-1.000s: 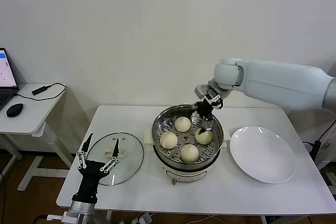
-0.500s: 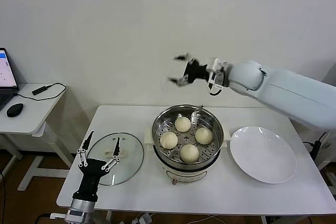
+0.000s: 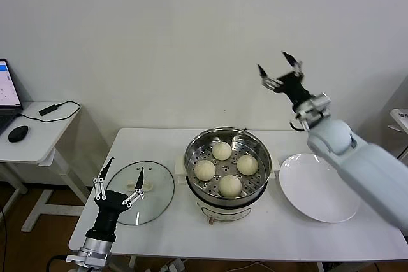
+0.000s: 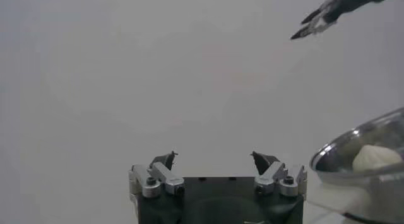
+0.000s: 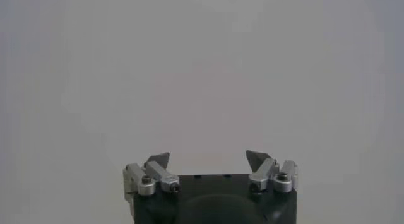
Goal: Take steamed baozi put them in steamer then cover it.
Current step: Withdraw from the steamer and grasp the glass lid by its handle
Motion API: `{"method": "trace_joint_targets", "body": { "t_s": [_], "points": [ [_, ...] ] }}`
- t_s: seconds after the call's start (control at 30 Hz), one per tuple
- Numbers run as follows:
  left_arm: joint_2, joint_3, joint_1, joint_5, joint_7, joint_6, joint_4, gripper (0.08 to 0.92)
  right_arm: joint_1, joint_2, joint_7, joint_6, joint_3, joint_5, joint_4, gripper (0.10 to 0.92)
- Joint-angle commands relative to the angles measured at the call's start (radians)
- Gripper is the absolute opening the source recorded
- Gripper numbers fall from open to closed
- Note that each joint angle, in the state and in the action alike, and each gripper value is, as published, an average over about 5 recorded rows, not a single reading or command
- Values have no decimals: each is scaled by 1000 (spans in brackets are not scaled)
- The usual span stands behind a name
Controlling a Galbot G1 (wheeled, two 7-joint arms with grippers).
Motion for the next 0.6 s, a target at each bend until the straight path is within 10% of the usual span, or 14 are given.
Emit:
{"method": "trace_joint_targets", "body": {
  "t_s": [0.03,0.6],
  "points": [
    [-4,-49,-25,350,7,63,90,823,-740,158,45,91,664,-175,54,823],
    [10,5,-133,915,-50,191,382,823,-953,335,-17,122,786,-278,118,823]
  ]
}}
